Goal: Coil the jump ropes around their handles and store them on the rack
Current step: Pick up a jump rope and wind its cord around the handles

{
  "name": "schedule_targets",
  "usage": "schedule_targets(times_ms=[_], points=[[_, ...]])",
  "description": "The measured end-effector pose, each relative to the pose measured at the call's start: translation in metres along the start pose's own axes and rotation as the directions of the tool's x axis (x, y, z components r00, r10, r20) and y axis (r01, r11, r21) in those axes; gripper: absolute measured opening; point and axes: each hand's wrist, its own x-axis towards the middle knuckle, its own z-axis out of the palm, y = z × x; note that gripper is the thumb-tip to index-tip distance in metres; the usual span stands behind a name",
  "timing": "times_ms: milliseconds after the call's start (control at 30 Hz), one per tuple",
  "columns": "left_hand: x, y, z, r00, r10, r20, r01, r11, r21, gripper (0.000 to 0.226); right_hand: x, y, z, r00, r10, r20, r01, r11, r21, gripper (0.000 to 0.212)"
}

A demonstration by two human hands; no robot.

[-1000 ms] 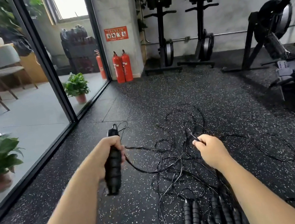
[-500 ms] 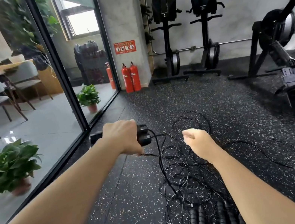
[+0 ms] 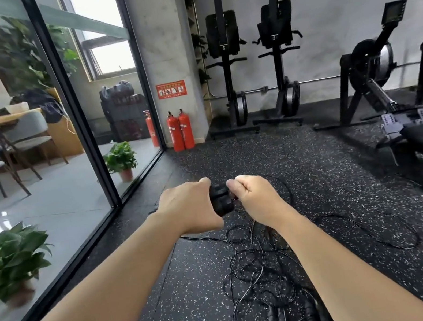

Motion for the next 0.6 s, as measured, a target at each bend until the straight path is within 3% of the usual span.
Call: schedule_targets(times_ms=[133,267,400,600], points=[[-0.007,0.011,-0.003,0.998,-0.049,-0.039,0.04,0.979,-0.198,0.043,0.001,-0.012,-0.017,0.994,-0.054,-0.093,0.047,0.996,-0.073,0.045],[-0.018,0.011,0.0,0.987,-0.063,-0.151,0.015,0.953,-0.303,0.049,0.006,-0.024,-0.042,0.996,-0.088,0.026,0.09,0.995,-0.051,0.042],[-0.026,0.011,0.001,0.984,-0.114,-0.139,0.045,0.905,-0.422,0.058,0.013,-0.031,-0.05,0.986,-0.157,0.052,0.165,0.969,-0.187,0.038],[-0.031,0.016,0.005,0.975,-0.173,-0.14,0.094,0.89,-0.446,0.051,0.018,-0.041,-0.043,0.957,-0.279,-0.086,0.233,0.907,-0.351,0.06]])
